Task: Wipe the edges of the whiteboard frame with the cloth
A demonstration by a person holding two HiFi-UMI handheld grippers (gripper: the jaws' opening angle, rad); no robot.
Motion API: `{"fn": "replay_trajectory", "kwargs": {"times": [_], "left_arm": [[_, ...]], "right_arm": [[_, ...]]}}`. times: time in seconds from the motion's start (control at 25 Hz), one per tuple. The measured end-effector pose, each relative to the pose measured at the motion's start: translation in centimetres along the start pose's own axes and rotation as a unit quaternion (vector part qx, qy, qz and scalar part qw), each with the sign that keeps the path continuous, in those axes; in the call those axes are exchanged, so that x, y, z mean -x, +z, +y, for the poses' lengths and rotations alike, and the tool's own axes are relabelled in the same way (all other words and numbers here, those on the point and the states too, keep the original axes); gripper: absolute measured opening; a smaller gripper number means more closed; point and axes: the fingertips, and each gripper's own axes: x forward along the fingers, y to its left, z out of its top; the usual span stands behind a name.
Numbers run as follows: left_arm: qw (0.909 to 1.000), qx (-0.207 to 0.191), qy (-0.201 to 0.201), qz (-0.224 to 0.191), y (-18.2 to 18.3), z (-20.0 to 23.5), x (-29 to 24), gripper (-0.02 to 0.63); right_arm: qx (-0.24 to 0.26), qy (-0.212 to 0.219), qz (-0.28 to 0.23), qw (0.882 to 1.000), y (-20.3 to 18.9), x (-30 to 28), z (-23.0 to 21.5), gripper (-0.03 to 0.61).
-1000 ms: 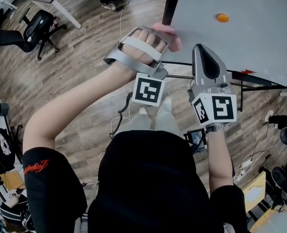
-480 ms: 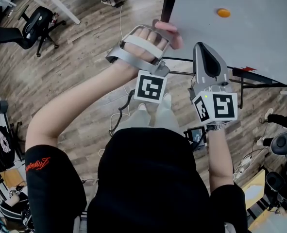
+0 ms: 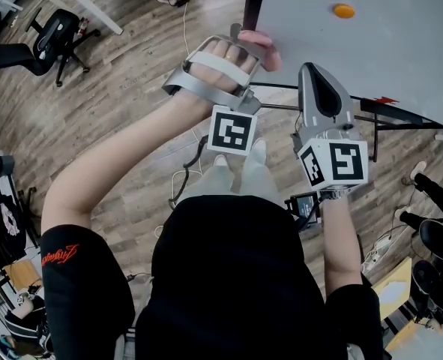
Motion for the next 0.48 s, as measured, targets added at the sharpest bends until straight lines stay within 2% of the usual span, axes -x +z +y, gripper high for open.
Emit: {"fn": "replay_trajectory", "kwargs": {"times": [0.48], "left_arm": [[0.9997,0.003,-0.025,0.000,0.3,-2.3,-0.9,0.040]], "right_arm": [[-0.007,-0.004,0.014,1.000,-1.0,-0.1,-0.6,0.002]]}}
